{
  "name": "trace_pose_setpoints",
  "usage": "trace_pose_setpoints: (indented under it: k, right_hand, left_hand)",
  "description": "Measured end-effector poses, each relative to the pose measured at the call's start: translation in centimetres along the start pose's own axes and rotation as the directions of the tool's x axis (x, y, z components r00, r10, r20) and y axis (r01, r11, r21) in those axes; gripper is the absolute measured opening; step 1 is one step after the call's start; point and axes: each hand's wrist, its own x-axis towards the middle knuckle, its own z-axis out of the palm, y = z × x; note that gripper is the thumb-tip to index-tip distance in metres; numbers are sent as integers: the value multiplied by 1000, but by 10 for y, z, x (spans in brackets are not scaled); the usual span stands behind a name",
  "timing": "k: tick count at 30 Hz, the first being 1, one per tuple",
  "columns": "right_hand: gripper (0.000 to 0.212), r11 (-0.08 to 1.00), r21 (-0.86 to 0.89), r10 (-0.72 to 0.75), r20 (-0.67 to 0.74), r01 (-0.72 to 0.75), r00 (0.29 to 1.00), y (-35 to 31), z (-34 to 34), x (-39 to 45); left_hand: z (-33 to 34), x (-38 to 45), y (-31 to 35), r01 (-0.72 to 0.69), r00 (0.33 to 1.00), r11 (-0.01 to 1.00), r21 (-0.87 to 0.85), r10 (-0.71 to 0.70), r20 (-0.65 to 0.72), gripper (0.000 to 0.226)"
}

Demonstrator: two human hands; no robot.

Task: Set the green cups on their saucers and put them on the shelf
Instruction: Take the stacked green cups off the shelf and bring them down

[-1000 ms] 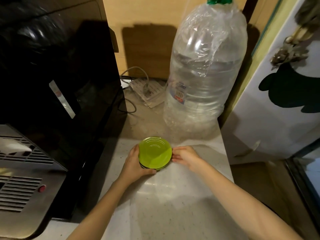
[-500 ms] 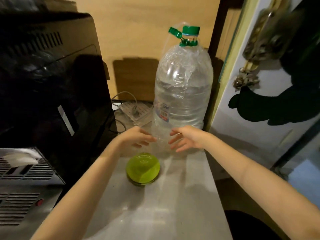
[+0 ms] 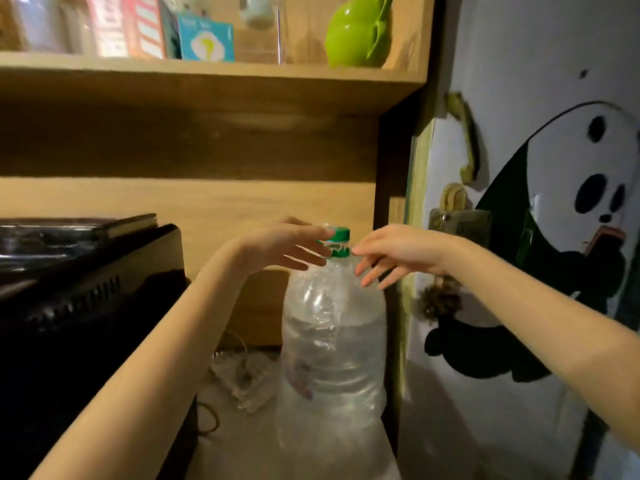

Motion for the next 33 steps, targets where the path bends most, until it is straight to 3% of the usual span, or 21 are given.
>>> trace_pose_setpoints:
  k: [3,9,15,18,21,24,28,30,33]
  right_hand:
    - [37,991,-110,-89,-88,79,992,-38,-33,-8]
    - [38,947,-230,-276,-218,226,936,-97,-89,-17]
    - [34,873,-264,-484,-360,411,798,-130,-135,-11]
    - [32,846,-233,-531,-453,480,716,-138,-150,-1]
    - [27,819,-170,-536,-567,548,625,-140,-161,16]
    - [23,791,-160,-538,-639,590,549,-139,-170,40]
    - [35,770,-88,-517,-665,631,538,-139,-182,70]
    - [40,766,-24,-480,-686,642,547,-139,-187,83]
    - [51,771,119,-414,-652,626,635,-138,-191,98]
  left_hand:
    - [-13,3,40,-126,989,992,18,127,-70,18]
    - [-36,12,109,-298,929,954,32,297,-220,29]
    - [-50,28,150,-395,862,917,61,393,-321,20]
    - [-57,46,160,-467,797,880,83,460,-391,34]
    - [-64,71,165,-530,696,819,218,568,-439,35]
    - [-71,99,171,-548,610,771,325,634,-475,51]
    - [-82,133,177,-486,553,737,471,676,-487,68]
    - [-89,147,178,-436,573,749,499,658,-488,70]
    - [-97,164,181,-392,648,797,459,593,-477,71]
